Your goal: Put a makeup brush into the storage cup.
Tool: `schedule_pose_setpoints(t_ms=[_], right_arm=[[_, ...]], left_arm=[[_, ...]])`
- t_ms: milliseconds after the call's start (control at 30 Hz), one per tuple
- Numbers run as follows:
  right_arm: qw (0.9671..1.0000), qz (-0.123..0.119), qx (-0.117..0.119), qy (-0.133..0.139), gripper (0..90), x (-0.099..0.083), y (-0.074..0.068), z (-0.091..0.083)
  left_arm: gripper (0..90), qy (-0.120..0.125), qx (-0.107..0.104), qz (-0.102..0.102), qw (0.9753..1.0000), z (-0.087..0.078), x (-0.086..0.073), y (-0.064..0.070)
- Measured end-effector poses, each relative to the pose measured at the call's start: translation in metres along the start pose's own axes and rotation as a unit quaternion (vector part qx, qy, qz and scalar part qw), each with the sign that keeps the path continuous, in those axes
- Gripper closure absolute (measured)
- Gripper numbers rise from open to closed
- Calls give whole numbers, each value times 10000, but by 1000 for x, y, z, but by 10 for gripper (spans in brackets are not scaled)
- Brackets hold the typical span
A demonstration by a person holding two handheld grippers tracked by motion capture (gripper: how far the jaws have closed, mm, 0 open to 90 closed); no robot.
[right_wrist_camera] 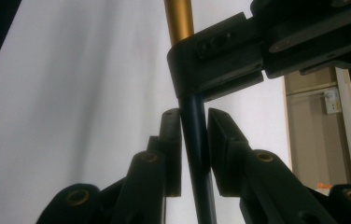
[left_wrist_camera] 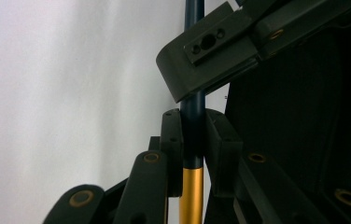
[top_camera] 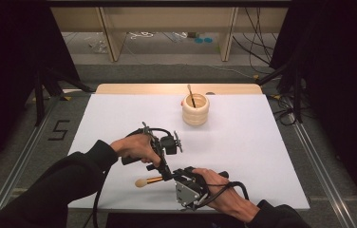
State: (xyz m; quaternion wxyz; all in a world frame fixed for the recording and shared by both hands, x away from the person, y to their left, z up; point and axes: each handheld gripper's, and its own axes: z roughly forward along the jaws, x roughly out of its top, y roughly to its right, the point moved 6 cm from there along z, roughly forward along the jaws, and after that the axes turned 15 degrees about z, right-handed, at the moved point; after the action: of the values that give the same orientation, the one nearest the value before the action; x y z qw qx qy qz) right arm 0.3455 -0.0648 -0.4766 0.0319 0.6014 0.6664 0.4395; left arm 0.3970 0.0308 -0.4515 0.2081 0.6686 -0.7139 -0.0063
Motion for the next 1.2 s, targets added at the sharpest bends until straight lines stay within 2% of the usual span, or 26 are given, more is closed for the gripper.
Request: schedule_pose_setpoints(t_ms=[33, 167, 200, 267, 300, 333, 367, 400, 467, 500, 600, 633, 667, 700, 733, 767, 800, 833, 900, 933, 967, 1000, 1067, 1100, 1133, 1200], right_arm=[[10000, -76, 59, 22, 772, 0, 0, 1], [9999, -106, 14, 2, 784, 0, -1, 1], [9997, -225, 77, 31, 787, 1, -1, 2], [9998, -209, 41, 1, 792, 0, -1, 2], [9994, -305, 107, 75, 793, 2, -1, 3], [9996, -246, 107, 45, 794, 1, -3, 3], [9997, -237, 13, -59, 796, 0, -2, 1], [9995, -306, 53, -28, 796, 1, -2, 2], [9991, -406, 100, -26, 797, 1, -2, 2], [9991, -405, 97, -27, 798, 1, -2, 2], [9996, -276, 86, -25, 799, 0, -2, 2], [9994, -323, 107, -38, 799, 0, -2, 2], [9993, -347, 112, -20, 799, 0, -1, 2], [9996, -259, 86, -56, 800, -1, -1, 1], [9995, -295, 100, -39, 800, -1, 0, 1], [9998, -182, 42, -102, 800, -3, 1, 0], [9996, -257, 59, -74, 800, -4, 3, 1], [9998, -181, 67, -92, 800, -5, 3, 1], [9999, -42, 3, -123, 800, -8, 6, -1], [9999, -45, 67, -84, 801, -9, 7, -1], [9997, 178, -17, -179, 800, -11, 8, -3], [9994, 293, -16, -190, 800, -12, 9, -3], [9990, 400, -41, -195, 800, -16, 13, -4], [9993, 327, 35, -168, 800, -17, 15, -4], [9986, 498, -41, -152, 800, -19, 19, -5], [9981, 605, 15, -106, 800, -22, 24, -6]], left_arm=[[782, -16, -6, 1, 10000, 0, 0, 0], [782, -65, -10, 49, 10000, 0, 0, -1], [782, -72, -12, 50, 10000, 1, 0, -1], [782, -88, -28, 23, 10000, 1, 0, 0], [782, -93, -27, 21, 10000, 1, 0, 0], [782, -101, -24, 45, 9999, 2, 0, -1], [782, -31, -17, -44, 10000, 3, 1, 1], [782, -102, -26, 45, 9999, 2, 1, -1], [782, -99, -32, 37, 9999, 3, 1, -1], [782, -41, -21, -18, 10000, 3, 1, 0], [780, -38, -55, 4, 10000, 2, 1, -1], [777, -10, -50, -39, 10000, 2, 1, 0], [769, -11, -6, 26, 10000, 2, 1, -2], [728, -50, 0, 53, 10000, 2, 1, -1], [684, -82, 49, 100, 9999, 3, 0, -1], [657, -60, 82, 96, 9999, 3, 0, -1], [636, -84, 101, 129, 9998, 2, -1, -1], [601, 2, 163, 78, 9998, 1, 0, -2], [523, 99, 285, 114, 9995, -5, -1, -6], [500, 105, 346, 126, 9993, -9, -1, -6], [466, 224, 433, 103, 9988, -11, -1, -7], [439, 469, 553, -19, 9974, -12, 0, -6], [392, 703, 789, -50, 9944, -18, -1, -5], [374, 841, 944, -27, 9920, -23, -2, -6], [352, 949, 1081, -31, 9896, -27, -3, -7], [316, 1204, 1349, 3, 9835, -38, -5, -7]])
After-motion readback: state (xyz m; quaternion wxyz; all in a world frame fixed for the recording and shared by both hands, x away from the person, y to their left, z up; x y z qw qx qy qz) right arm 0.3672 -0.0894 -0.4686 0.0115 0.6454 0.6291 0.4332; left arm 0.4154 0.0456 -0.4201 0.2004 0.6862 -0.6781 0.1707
